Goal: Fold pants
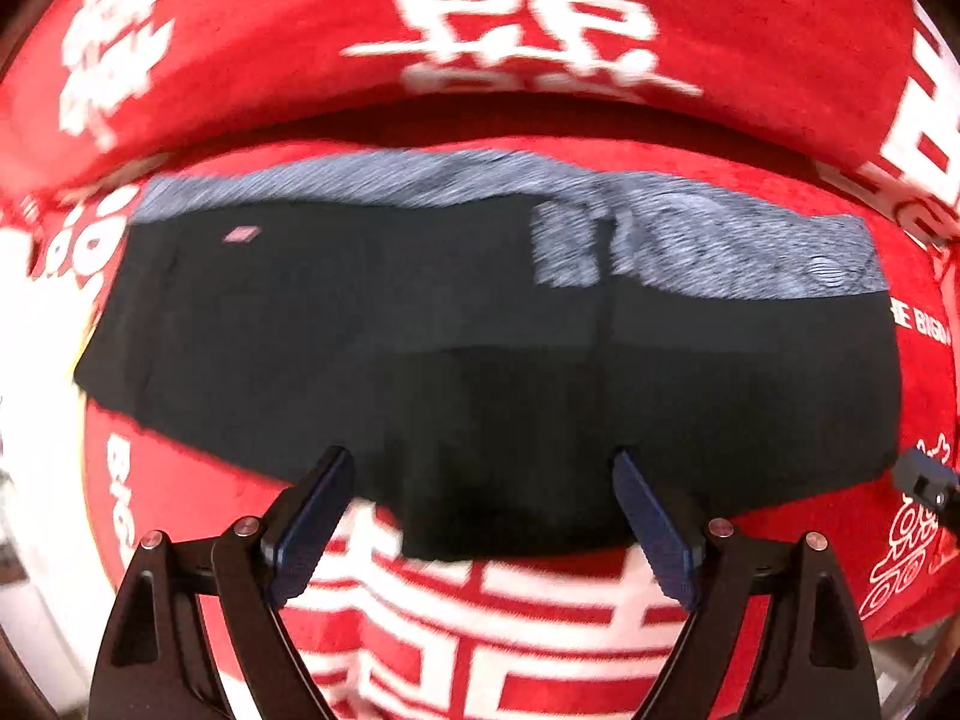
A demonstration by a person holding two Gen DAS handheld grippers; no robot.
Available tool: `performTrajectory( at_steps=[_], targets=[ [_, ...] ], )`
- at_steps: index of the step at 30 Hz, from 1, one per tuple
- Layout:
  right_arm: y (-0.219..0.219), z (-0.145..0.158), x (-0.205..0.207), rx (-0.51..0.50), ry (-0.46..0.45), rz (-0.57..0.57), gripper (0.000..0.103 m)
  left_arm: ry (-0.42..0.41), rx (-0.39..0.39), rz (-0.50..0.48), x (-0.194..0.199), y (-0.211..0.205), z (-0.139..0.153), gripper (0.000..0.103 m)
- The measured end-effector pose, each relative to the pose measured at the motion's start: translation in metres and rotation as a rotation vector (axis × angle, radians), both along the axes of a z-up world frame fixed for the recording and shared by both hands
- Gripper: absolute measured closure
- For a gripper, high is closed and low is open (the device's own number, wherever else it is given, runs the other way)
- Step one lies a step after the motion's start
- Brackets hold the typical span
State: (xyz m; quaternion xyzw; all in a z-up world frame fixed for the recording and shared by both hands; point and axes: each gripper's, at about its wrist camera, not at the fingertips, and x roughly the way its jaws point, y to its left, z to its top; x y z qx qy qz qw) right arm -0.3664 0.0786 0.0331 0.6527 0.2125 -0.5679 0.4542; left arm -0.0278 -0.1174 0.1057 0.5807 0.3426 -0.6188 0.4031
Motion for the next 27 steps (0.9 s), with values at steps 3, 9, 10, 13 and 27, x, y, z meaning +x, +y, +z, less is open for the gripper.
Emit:
performTrajectory(
  at_steps=[3,9,10,13,27],
  targets=[
    [0.001,0.005,0.016,0.002,0.013,0.05,0.049,-0.016,0.004,0.057,0.024,0.005,0.001,0.014],
    [-0.011,0.015,0.058,0.003,0.044,0.108,0.045,-0.013,0.033,0.089,0.054,-0.004,-0.008,0.014],
    [-0.013,0.015,0.067,0.007,0.046,0.104,0.043,-0.013,0.035,0.081,0.062,-0.009,-0.009,0.014],
    [-0.022,0.014,0.096,0.027,0.035,0.083,0.043,-0.015,0.046,0.061,0.079,-0.022,-0.013,0.014],
    [-0.096,0.002,0.228,0.064,0.02,0.187,0.032,0.008,0.061,0.117,0.172,-0.075,-0.027,0.014]
  ],
)
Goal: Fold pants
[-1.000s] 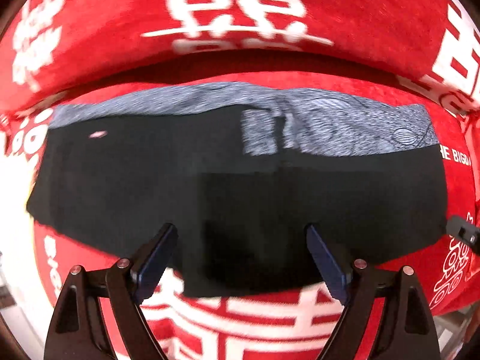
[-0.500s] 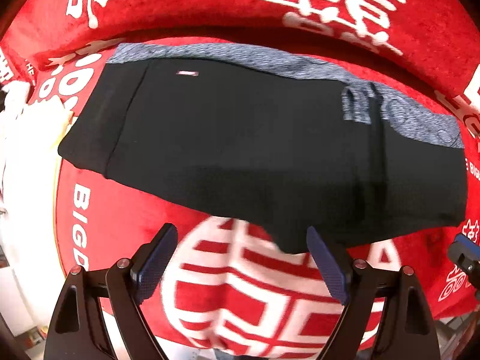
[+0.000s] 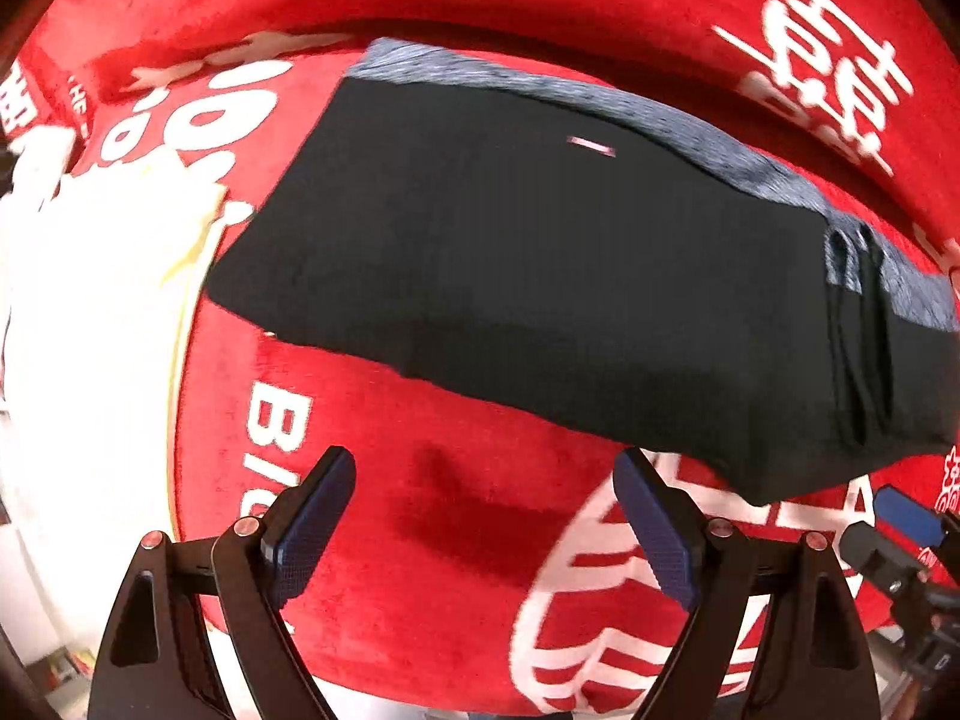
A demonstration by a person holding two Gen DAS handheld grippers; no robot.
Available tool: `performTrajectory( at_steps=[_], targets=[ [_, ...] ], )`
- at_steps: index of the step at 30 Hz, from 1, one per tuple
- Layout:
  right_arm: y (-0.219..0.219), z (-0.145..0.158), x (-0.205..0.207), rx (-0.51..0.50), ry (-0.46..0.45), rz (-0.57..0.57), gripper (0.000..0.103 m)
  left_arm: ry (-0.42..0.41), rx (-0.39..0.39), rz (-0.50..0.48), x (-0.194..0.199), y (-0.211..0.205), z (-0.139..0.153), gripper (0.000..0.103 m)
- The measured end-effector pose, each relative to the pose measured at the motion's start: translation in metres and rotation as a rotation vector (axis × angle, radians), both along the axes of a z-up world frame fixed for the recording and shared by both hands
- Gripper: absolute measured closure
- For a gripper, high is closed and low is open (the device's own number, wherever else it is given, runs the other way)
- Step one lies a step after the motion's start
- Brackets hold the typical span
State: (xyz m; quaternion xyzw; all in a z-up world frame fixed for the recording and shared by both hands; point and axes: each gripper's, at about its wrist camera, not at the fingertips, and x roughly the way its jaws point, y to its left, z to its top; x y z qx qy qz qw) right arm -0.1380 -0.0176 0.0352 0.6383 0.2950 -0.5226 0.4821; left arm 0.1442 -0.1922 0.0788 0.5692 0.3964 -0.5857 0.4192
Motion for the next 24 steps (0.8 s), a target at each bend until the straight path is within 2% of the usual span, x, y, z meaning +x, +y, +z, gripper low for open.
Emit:
performTrajectory(
  at_steps=[9,24],
  targets=[
    [-0.027,-0.018,0.026,0.048,0.014,0.087,0.031,0.024,0.022,0.072,0.03,-0.019,-0.012,0.014],
    [-0.027,-0.039,0.034,0.108,0.017,0.075,0.031,0.043,0.055,0.072,0.05,-0.048,-0.033,0.014]
  ],
)
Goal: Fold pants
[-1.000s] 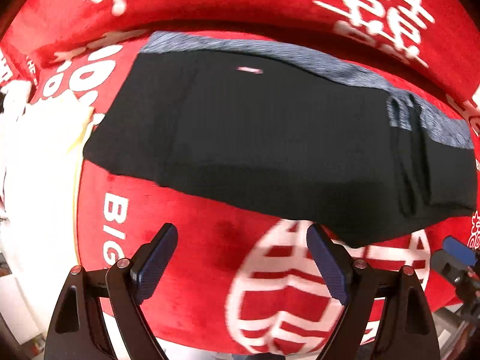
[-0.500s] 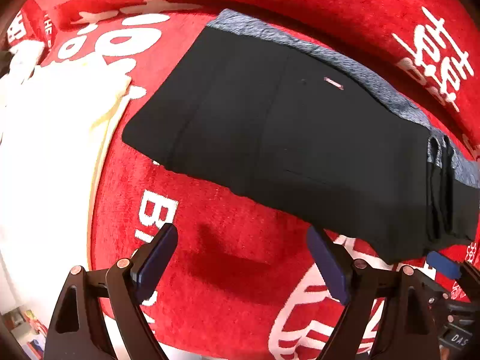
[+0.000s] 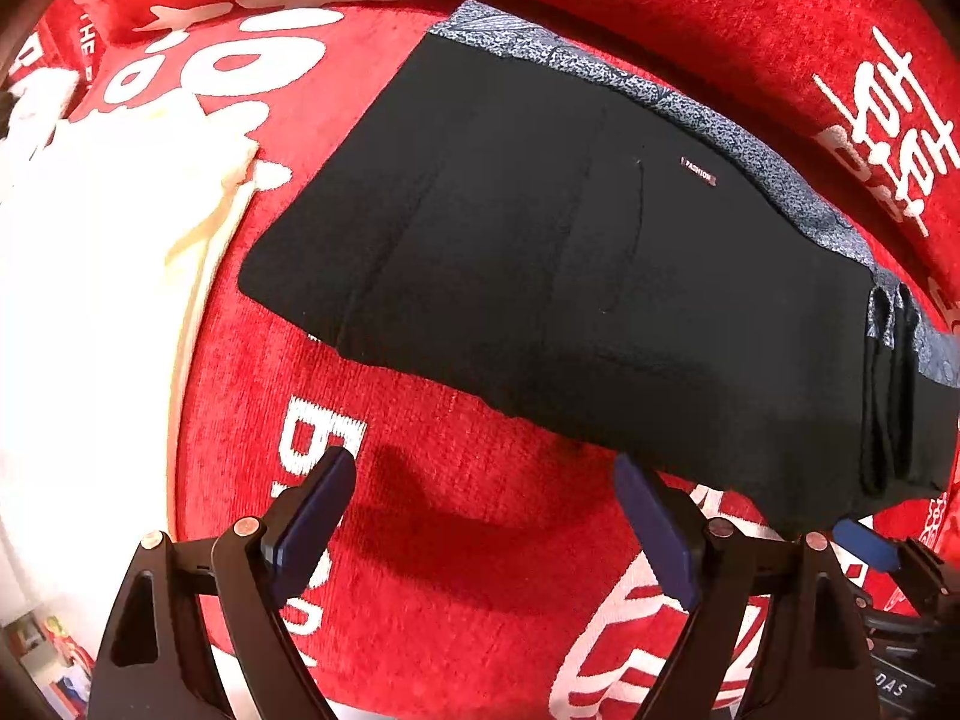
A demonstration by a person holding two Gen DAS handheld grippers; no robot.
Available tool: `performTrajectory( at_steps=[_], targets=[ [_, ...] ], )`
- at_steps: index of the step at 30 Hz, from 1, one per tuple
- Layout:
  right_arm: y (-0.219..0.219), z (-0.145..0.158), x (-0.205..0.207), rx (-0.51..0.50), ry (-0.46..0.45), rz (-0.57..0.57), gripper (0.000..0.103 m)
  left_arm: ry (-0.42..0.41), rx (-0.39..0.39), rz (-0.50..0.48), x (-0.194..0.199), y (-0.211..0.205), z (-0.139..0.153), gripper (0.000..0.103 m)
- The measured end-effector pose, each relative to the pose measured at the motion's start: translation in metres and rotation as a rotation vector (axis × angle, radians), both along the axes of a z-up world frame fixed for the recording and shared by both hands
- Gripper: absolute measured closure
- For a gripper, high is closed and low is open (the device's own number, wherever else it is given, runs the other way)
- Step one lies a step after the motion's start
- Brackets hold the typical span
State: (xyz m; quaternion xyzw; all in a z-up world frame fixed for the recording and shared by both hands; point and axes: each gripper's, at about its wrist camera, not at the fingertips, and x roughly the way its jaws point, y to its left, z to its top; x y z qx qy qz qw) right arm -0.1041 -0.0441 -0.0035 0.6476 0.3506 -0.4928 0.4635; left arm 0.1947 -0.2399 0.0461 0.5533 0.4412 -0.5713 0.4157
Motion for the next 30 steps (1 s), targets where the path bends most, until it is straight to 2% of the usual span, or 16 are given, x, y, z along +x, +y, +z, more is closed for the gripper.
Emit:
performTrajectory(
  at_steps=[10,17,26,30],
  targets=[
    [0.003,-0.009,0.001,0.018,0.001,0.002,0.031,0.014,-0.01,0.012,0.008,-0.01,0.0,0.014],
    [0.003,-0.015,0.002,0.024,0.005,0.016,0.031,0.109,0.0,0.161,0.042,-0.026,-0.007,0.014],
    [0.002,-0.017,0.005,0.01,0.008,0.043,0.027,0.498,0.008,0.289,0.082,-0.039,-0.017,0.014],
    [0.002,-0.017,0.009,0.002,0.01,0.06,0.025,0.576,-0.003,0.311,0.08,-0.043,-0.024,0.014]
  ],
)
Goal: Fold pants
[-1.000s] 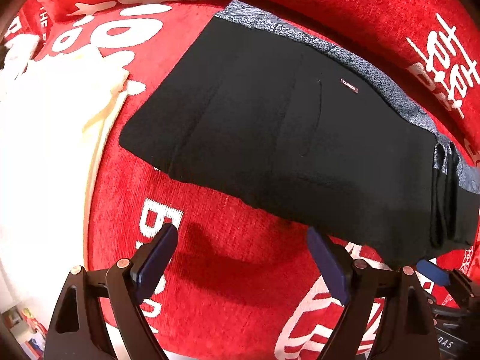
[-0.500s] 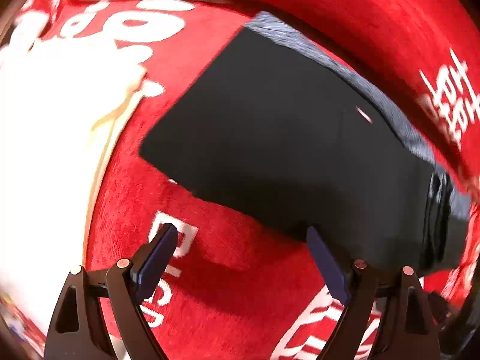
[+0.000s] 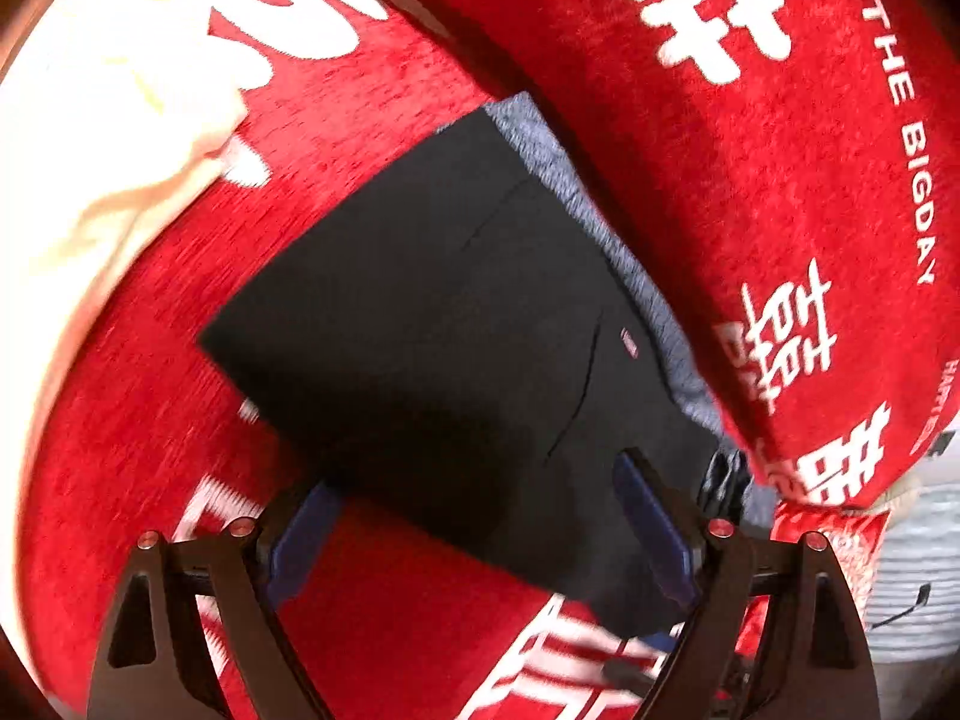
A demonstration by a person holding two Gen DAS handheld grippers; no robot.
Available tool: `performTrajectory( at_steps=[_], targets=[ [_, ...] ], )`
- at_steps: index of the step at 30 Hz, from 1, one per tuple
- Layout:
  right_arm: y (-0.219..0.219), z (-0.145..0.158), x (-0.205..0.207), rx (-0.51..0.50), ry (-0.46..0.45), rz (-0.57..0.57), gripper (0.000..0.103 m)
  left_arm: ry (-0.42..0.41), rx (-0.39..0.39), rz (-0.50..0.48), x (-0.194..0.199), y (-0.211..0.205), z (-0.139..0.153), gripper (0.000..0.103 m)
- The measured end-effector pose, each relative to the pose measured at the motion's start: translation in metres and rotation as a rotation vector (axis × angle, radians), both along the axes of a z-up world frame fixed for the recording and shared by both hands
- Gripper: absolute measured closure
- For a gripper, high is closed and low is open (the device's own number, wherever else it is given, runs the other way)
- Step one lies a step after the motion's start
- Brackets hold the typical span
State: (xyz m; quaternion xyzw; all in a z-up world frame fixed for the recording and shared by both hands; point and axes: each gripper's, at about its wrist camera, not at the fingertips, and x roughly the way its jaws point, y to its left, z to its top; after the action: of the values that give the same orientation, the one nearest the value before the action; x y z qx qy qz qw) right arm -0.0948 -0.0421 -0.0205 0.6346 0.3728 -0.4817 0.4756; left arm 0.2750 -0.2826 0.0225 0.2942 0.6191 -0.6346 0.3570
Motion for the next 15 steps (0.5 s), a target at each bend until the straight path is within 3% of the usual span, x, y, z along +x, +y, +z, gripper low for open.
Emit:
performTrajectory(
  at_steps=[2,6,9,11,12,13,15],
  targets=[
    [0.001,0.0,0.002,-0.004,-0.003,0.004,0.024,0.05,-0.003,0.04,0.0,-0.003,-0.002,0.005],
    [0.002,0.0,0.003,-0.013,-0.009,0.011,0.023,0.097,0.002,0.093,-0.008,-0.009,0.001,0.004],
    [0.004,0.0,0.007,-0.015,-0.01,0.014,0.023,-0.009,-0.056,0.031,-0.032,-0.011,0.01,0.005],
    [0.003,0.002,0.006,-0.016,-0.016,0.014,0.023,-0.127,-0.05,0.003,-0.039,-0.014,0.001,0.017],
    [0.003,0.004,0.005,-0.015,-0.026,0.012,0.023,-0.162,-0.071,0.002,-0.04,-0.014,0.003,0.028],
    [0.002,0.007,0.003,-0.019,-0.037,0.007,0.023,-0.185,-0.087,-0.004,-0.046,-0.014,0.004,0.046],
    [-0.002,0.019,-0.006,-0.039,-0.058,-0.013,0.023,-0.259,-0.11,-0.038,-0.049,-0.014,0.007,0.063]
  ],
)
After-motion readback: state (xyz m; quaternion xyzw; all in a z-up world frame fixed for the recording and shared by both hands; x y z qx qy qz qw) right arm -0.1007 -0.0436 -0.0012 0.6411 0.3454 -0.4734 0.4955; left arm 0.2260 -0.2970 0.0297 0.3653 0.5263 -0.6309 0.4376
